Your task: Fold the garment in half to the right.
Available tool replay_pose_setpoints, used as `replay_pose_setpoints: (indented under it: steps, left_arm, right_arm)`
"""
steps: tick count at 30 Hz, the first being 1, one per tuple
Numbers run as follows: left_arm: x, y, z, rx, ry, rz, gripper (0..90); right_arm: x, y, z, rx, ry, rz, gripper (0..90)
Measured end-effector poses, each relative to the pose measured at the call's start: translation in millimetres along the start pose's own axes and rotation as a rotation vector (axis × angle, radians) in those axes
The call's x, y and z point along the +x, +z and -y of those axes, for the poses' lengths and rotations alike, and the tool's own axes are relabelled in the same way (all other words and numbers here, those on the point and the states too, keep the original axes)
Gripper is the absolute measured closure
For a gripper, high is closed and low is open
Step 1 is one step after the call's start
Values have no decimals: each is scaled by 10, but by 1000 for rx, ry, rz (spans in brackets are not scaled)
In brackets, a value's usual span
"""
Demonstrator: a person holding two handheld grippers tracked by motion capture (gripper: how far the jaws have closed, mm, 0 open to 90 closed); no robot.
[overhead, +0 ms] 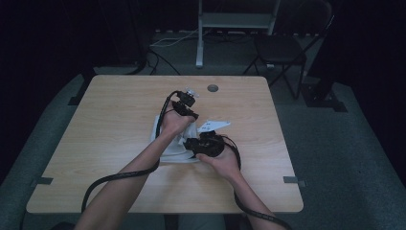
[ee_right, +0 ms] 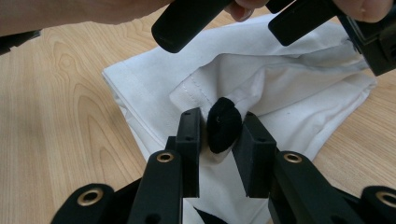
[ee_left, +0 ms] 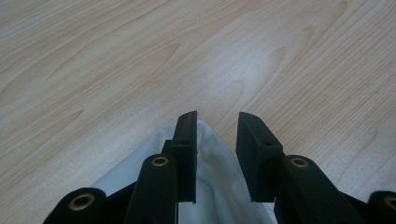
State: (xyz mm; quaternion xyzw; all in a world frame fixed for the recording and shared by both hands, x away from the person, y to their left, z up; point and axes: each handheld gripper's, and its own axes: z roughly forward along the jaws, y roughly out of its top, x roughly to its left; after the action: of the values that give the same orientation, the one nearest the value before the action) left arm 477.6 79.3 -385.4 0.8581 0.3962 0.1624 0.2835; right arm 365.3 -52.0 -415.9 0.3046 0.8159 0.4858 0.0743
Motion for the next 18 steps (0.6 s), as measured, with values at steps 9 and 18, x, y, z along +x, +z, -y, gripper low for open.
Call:
replay_pose_setpoints:
  steps: [9, 18]
  left_arm:
    - [-30, 35, -2, -1, -12, 11, 649]
    - [-35, 9, -28, -17, -11, 8, 628]
  right_arm:
    - [-9, -19, 31, 20, 1, -1, 707]
    - [-48, -46, 79, 41, 5, 5, 692]
